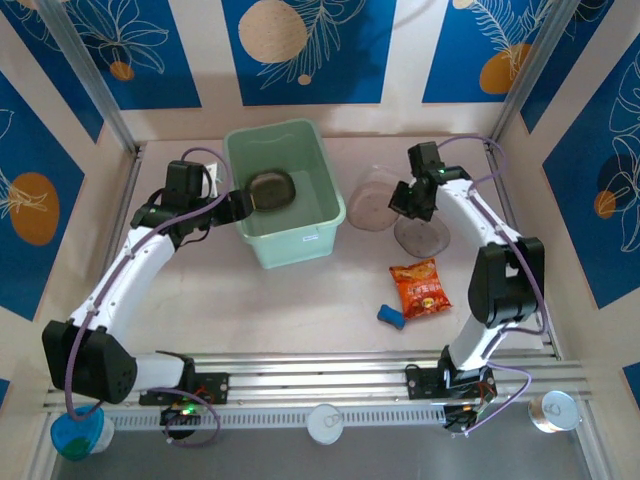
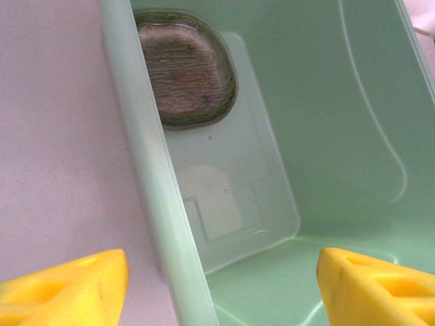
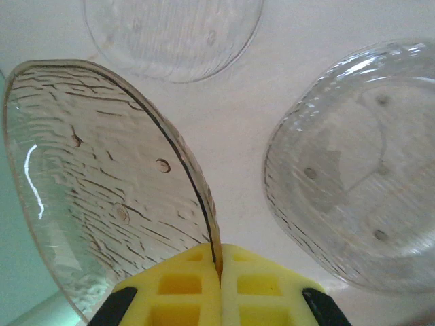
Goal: Place the plates into the plastic bin on the countertop
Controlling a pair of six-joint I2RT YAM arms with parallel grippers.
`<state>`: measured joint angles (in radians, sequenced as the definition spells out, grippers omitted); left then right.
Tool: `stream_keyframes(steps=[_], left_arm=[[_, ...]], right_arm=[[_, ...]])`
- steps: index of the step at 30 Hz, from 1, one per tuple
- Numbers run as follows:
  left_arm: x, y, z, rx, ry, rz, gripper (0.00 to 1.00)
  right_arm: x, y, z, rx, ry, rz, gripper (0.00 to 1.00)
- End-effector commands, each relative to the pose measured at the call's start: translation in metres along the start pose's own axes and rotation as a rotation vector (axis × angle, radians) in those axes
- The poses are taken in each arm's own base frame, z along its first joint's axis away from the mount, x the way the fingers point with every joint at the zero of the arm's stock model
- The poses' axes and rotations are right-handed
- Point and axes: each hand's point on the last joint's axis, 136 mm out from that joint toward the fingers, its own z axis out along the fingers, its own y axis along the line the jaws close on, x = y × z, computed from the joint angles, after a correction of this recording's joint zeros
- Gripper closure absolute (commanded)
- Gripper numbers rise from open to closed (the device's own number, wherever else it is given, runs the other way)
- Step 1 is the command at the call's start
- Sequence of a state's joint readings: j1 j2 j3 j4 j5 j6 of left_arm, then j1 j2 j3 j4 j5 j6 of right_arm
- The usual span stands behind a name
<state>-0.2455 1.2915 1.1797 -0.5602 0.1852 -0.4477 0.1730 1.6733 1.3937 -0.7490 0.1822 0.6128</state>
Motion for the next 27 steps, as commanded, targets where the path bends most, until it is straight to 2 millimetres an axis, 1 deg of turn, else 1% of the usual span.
stream_keyframes(steps=[1,3,8,10,12,15,17,19,24,27], left_arm=[[-0.004,-0.01,-0.006,0.033,-0.03,0.007,0.26],[-0.007,-0.012,-0.008,0.036,-0.038,0.016,0.26],[-0.02,-0.018,-0.013,0.032,-0.049,0.064,0.26],[-0.025,-0.018,-0.013,0.024,-0.05,0.077,0.26],[-0.028,-0.016,-0.012,0.019,-0.052,0.079,0.26],[-0.031,-0.013,-0.01,0.022,-0.057,0.072,0.25],[-0.034,-0.012,-0.008,0.023,-0.059,0.066,0.25],[-0.036,-0.011,-0.008,0.024,-0.061,0.064,0.25],[-0.036,-0.003,-0.008,0.013,-0.058,0.051,0.25],[-0.036,0.007,-0.01,-0.012,-0.061,0.035,0.25]], right_arm=[[-0.012,-0.005,-0.044,0.003,-0.089,0.065,1.0],[-0.016,-0.005,-0.064,-0.005,-0.132,0.087,1.0],[-0.026,-0.009,-0.118,-0.022,-0.278,0.213,1.0],[-0.03,-0.009,-0.136,-0.04,-0.344,0.26,1.0],[-0.033,-0.003,-0.152,-0.077,-0.399,0.297,1.0],[-0.037,0.019,-0.167,-0.16,-0.445,0.328,1.0],[-0.04,0.039,-0.174,-0.178,-0.475,0.317,1.0],[-0.04,0.06,-0.178,-0.184,-0.492,0.313,1.0],[-0.032,0.106,-0.169,-0.141,-0.501,0.375,1.0],[-0.029,0.137,-0.161,-0.129,-0.536,0.382,1.0]])
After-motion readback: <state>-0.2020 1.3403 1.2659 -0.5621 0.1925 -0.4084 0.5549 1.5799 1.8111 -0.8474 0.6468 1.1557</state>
